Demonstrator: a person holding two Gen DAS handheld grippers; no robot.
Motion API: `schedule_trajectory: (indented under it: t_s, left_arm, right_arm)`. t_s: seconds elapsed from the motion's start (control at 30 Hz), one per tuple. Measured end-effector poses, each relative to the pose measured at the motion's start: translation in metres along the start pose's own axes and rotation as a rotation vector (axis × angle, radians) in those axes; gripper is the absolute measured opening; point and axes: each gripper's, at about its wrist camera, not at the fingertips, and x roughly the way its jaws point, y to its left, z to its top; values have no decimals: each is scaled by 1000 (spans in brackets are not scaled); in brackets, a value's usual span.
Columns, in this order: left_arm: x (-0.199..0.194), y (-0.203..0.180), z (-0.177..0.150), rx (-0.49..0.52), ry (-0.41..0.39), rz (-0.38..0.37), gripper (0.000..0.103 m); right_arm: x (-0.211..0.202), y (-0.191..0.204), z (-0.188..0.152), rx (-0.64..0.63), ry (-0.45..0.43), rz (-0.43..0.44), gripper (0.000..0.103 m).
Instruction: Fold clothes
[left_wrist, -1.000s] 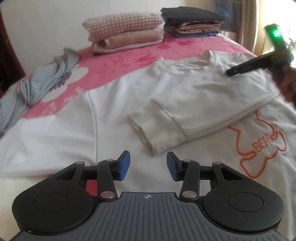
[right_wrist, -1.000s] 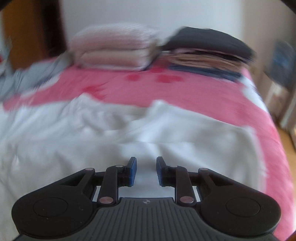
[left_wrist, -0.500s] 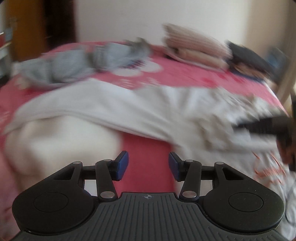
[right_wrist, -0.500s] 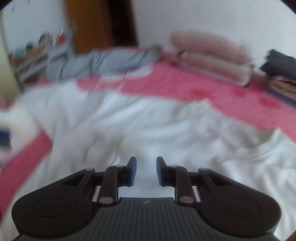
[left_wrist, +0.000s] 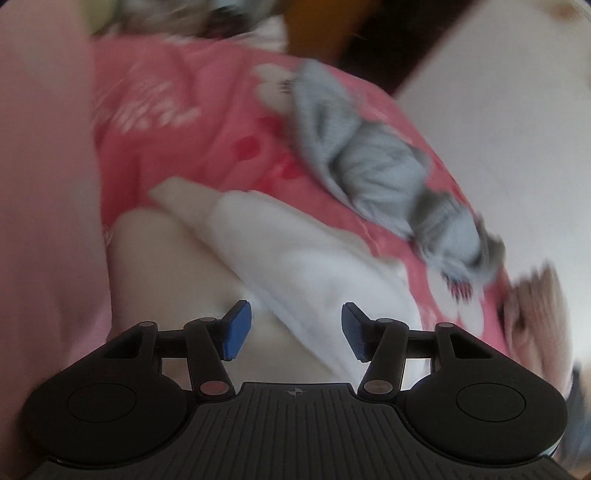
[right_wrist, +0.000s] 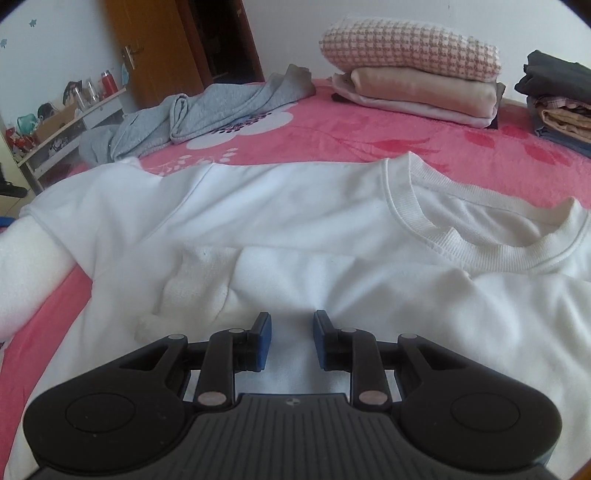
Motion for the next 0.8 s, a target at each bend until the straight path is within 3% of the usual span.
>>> schedule_trajectory:
  t_s: [0.13,0.23,0.27,0.33,0.5,0.6,0.7,0.8]
  left_arm:
    - [3,0,3,-42,-30,-6,52]
    - [6,-3,4,-29,-70,22,34]
    - [7,-5,3,-19,-83,36,23]
    - [9,-9,0,24,-114,61,6]
    - [-3,-36,-22,248,-228,102,1]
    - [-31,-69,-46,422,-312,7,1]
    - [-72,-111,-94,664,-395,-175,1]
    - [-101,-143,-160,898,-405,-355,1]
  right_arm:
    - [-1,-7,0,42,-6,21,27]
    - [-1,-7,-1,49,-9,22,27]
    - [-1,-6,-1,46,-11,19,27]
    - [0,-5,-2,44,-13,13,27]
    - [-2,-6,-2,67,-17,15,27]
    - [-11,-15,2,136,-7,46,27]
    - [-35,-25,2,172,-38,34,27]
    - [-61,-34,-2,186,-62,11,27]
